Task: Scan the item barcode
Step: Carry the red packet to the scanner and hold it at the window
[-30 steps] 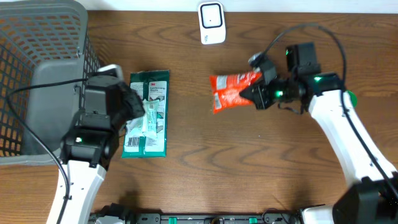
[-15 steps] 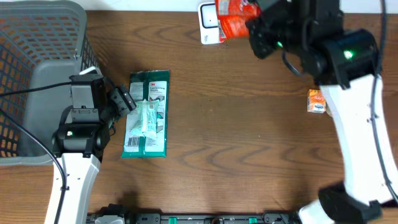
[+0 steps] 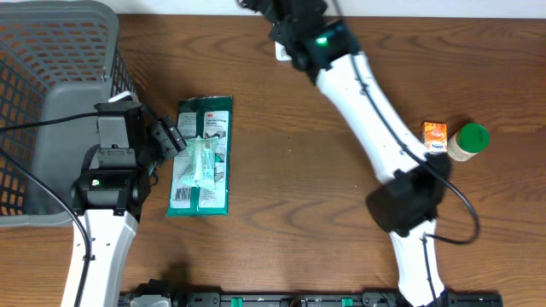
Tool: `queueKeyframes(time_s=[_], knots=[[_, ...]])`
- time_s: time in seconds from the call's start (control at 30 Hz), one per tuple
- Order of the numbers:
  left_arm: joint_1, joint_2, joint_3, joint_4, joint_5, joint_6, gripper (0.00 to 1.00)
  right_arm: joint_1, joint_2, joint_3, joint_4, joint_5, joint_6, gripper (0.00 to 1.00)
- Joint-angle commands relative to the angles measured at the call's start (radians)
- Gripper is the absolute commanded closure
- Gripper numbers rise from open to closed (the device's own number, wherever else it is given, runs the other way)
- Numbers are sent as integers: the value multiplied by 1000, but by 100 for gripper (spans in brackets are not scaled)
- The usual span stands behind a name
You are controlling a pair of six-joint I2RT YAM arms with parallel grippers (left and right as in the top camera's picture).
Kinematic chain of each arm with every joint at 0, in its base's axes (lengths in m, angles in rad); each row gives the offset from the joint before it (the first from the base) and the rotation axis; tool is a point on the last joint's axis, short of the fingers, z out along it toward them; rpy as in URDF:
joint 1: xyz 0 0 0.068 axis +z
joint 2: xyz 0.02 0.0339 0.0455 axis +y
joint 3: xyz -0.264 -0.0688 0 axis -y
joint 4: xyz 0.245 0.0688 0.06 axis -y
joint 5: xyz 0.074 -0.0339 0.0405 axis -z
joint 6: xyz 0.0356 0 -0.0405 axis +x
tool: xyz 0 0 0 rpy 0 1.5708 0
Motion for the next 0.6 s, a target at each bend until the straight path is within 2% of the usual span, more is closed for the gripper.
queueKeyframes(time_s=[0.0,0.27,0.43,0.57], knots=[[5,2,11,-3,-13,2,18,19,101,23,132,227,-200,99],[5,2,11,-3,-13,2,18,46,302,23,591,394,-468,99],[5,2,11,-3,-13,2,18,67,368,23,615,397,-470,99],[5,2,11,-3,-13,2,18,71,404,15,544,401,-462,99]])
